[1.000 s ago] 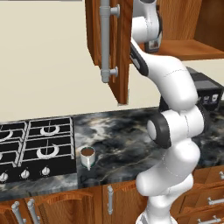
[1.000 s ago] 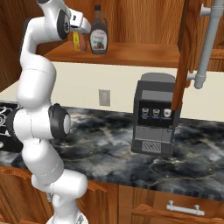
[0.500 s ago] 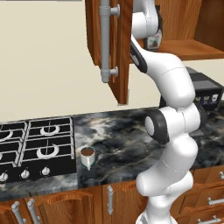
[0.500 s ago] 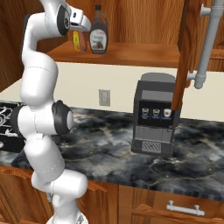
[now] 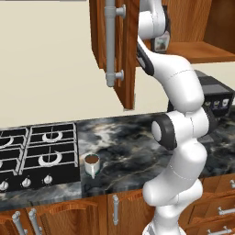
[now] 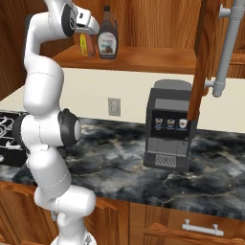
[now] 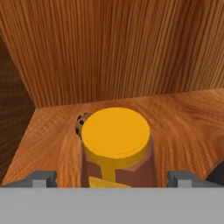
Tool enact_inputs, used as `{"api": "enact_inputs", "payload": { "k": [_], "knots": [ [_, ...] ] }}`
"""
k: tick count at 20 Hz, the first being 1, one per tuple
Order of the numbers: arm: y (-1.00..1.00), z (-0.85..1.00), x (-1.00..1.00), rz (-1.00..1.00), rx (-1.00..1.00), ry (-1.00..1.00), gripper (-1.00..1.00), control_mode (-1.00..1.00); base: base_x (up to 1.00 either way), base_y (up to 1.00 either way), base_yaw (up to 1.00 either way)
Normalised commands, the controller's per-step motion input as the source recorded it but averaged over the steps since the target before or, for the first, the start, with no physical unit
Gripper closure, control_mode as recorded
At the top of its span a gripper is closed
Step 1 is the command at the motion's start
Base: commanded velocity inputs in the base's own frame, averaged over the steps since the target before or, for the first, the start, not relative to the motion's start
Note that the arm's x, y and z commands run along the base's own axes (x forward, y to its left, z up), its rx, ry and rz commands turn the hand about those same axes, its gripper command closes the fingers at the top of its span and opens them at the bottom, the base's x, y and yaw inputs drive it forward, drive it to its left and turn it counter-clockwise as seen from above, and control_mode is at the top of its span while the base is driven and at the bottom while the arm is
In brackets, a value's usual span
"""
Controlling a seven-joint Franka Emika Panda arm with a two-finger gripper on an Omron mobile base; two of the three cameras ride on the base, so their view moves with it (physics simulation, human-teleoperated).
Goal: Pick the syrup bottle and honey bottle from the cabinet and place them next to the mug.
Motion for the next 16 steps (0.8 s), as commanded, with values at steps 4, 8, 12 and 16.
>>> {"api": "enact_inputs", "payload": {
  "k": [4,8,12,16],
  "knots": [
    [0.0,-0.21,0.0,-0.02,0.0,0.0,-1.0,-1.0,0.0,0.0,0.0],
    [0.0,-0.37,0.0,-0.04,0.0,0.0,-1.0,-1.0,0.0,0.0,0.0],
    [0.0,-0.2,0.01,-0.05,0.0,0.0,-1.0,-1.0,0.0,0.0,0.0],
    [0.0,-0.09,0.16,-0.07,0.0,0.0,-1.0,-1.0,0.0,0.0,0.0]
  ]
}}
